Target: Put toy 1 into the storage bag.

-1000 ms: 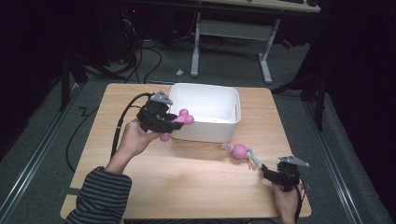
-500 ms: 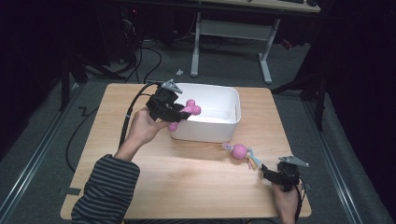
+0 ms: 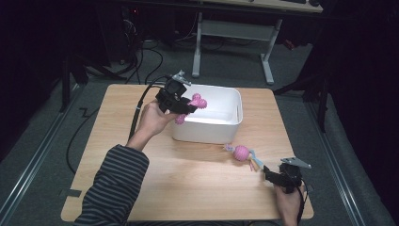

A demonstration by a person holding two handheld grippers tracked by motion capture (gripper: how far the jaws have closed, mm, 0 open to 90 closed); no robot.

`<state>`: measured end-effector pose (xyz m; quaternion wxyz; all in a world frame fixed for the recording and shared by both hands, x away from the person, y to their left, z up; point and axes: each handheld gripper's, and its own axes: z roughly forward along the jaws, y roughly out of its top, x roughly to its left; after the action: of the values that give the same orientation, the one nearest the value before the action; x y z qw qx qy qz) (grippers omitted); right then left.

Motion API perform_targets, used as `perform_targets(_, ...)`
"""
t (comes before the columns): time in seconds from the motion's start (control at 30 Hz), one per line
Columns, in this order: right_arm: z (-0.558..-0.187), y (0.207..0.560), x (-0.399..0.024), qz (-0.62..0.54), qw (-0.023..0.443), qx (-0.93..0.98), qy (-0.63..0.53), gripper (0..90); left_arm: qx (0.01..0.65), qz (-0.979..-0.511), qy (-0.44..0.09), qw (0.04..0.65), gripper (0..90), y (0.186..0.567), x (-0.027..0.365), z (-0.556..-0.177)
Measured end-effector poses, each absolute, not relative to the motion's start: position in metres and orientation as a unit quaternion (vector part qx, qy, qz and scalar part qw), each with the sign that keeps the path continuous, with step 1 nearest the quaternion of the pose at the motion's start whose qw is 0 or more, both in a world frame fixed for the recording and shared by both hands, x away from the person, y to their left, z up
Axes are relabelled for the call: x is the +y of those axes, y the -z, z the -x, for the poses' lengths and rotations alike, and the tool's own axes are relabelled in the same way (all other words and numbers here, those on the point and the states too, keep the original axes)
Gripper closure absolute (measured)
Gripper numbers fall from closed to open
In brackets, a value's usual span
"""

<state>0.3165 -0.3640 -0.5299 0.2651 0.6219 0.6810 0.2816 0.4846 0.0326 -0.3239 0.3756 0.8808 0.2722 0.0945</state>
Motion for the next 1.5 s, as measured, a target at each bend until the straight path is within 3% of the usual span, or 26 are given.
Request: perform_targets(1.5,-0.317,0.530,-0.364,-0.622,0.265,0.681,-0.282,21.3,0.298,-0.886,-0.112,0.339,59.3,0.358,-0.007,-0.531)
